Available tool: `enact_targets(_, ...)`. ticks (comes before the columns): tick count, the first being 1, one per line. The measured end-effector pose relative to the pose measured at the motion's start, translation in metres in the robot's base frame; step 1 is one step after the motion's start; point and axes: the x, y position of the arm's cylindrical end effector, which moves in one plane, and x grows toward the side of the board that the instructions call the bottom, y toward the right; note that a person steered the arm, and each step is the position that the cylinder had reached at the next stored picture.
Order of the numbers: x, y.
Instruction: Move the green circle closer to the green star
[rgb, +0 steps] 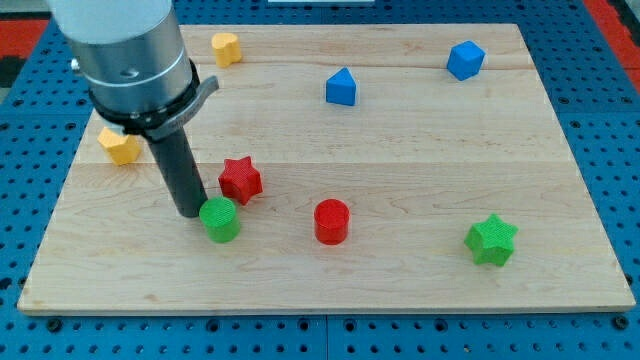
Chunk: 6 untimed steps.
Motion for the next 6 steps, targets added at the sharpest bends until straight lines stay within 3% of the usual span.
enact_targets(1, 0.024, -0.014)
enact_targets(2, 0.026, 0.011)
enact_targets(6, -0.051, 0.108)
